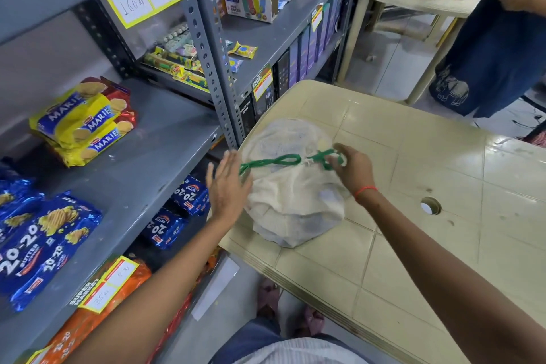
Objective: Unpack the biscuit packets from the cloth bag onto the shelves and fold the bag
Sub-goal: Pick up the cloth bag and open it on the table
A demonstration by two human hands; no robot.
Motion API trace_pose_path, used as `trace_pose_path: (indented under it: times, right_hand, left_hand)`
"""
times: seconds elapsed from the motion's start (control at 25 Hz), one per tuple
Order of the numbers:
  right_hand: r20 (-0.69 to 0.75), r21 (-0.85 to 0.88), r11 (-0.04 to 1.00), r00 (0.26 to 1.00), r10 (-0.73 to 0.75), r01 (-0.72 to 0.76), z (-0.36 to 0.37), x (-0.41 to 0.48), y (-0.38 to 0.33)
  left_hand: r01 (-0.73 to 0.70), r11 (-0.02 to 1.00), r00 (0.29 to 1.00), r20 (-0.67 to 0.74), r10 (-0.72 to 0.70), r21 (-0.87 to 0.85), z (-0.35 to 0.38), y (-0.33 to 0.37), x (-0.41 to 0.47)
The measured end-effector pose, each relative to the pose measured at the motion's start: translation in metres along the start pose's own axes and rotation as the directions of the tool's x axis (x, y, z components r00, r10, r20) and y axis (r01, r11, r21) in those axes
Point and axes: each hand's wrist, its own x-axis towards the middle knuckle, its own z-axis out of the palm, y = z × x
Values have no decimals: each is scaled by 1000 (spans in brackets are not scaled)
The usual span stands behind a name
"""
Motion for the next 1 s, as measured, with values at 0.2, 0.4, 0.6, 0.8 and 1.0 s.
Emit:
trace_pose_path:
  times: [0.2, 0.4, 0.6, 0.8, 1.0]
  right_hand:
    - [378, -148, 828, 805, -458, 541, 46, -21, -30]
    - [206, -186, 744, 766, -610, 642, 34, -42, -7]
    - [262, -219, 756, 784, -563, 616, 23, -71, 18]
    - [229, -207, 824, 845, -483, 527, 25, -88, 23]
    - [190, -284, 801, 849, -492, 528, 47, -71, 1]
  left_hand:
    - [-360, 927, 921, 199, 335, 107, 9, 42, 21]
    - [-252, 948, 947, 251, 200, 196, 18, 6, 40]
    - [306, 943, 952, 11, -307, -129, 13, -24, 32]
    - [467, 827, 881, 81, -467, -314, 15, -18, 18]
    - [-507, 862, 848, -168, 502, 17, 24, 46, 19]
